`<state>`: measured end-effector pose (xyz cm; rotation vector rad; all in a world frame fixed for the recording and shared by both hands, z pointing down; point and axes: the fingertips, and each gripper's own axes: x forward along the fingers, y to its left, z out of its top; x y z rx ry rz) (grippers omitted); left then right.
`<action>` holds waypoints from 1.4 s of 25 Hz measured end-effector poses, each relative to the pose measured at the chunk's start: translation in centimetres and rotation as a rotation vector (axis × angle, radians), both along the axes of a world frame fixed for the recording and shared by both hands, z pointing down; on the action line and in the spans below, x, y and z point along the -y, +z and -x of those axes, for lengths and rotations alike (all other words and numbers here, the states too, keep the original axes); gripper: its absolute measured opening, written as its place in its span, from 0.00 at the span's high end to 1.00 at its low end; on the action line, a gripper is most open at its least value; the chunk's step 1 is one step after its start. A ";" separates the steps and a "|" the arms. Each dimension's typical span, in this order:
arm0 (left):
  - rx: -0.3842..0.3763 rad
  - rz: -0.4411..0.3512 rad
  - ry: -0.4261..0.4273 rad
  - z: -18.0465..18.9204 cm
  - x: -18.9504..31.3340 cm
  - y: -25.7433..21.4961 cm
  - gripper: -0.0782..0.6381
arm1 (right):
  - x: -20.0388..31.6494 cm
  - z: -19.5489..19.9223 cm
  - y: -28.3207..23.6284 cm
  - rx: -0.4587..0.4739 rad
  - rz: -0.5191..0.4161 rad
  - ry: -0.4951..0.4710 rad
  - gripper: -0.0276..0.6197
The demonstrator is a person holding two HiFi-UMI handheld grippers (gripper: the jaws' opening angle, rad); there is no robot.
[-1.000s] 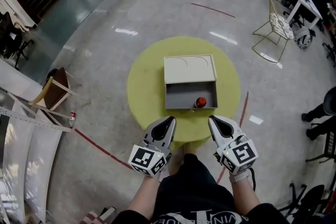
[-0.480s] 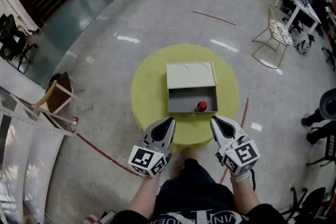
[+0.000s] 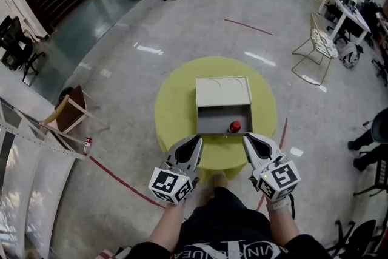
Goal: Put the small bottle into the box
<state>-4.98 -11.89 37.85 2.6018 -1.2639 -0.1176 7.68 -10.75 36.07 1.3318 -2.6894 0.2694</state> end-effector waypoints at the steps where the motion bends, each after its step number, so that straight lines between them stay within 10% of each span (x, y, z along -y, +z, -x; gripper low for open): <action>1: -0.002 -0.001 -0.004 0.1 0.1 -0.1 0.86 | 0.0 0.0 -0.1 0.000 -0.002 0.001 0.95; 35: -0.029 -0.018 0.001 -0.1 1.9 -1.2 0.86 | 1.5 -1.0 -1.4 -0.011 -0.022 0.031 0.95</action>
